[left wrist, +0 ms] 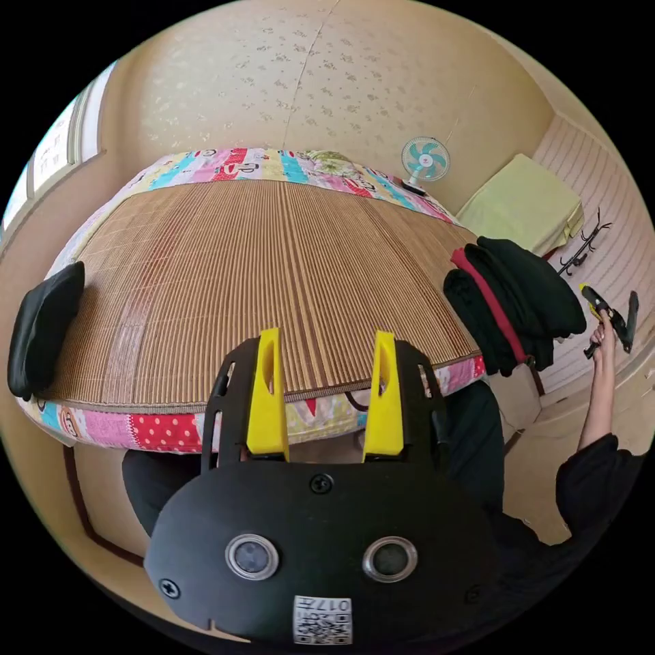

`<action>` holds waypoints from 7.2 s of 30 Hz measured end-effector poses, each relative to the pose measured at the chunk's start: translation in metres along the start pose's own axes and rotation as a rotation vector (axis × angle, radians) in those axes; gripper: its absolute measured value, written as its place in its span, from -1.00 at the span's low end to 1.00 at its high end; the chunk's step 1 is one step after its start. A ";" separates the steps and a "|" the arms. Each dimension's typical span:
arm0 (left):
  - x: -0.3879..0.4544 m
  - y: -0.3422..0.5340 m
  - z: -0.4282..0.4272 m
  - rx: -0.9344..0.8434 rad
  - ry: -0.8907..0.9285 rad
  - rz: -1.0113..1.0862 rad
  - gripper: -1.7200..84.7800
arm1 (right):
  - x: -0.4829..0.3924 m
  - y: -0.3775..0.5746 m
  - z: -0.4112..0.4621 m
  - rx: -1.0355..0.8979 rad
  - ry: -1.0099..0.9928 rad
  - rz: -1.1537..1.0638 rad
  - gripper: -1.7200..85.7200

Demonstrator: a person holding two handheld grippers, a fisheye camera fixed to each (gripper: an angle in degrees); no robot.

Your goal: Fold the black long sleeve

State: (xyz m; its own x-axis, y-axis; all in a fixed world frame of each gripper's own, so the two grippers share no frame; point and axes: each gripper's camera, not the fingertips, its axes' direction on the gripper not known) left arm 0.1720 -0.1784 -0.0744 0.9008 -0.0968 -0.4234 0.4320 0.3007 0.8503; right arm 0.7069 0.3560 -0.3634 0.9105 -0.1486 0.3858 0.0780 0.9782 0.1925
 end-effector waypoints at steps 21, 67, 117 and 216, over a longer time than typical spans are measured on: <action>-0.146 0.014 -0.125 0.258 0.118 -0.161 -0.91 | -0.347 0.158 -0.006 -0.026 -0.976 -0.487 -0.82; -0.154 -0.181 -0.037 -0.065 0.238 -0.089 -0.93 | -0.246 0.098 0.104 -0.259 -0.493 -0.531 -0.92; -0.092 -0.187 0.000 -0.059 -0.108 0.059 -0.80 | -0.383 0.138 0.113 -0.158 -0.463 -0.829 -0.87; -0.014 0.022 -0.010 0.178 0.077 0.015 -0.72 | -0.302 0.147 0.075 -0.344 -0.620 -0.326 -0.79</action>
State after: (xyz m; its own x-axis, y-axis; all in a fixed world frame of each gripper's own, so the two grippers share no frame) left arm 0.1681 -0.1613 -0.0527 0.9041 -0.0187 -0.4269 0.4256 0.1280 0.8958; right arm 0.4131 0.5340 -0.3844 0.4350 -0.3910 0.8111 0.5164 0.8463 0.1311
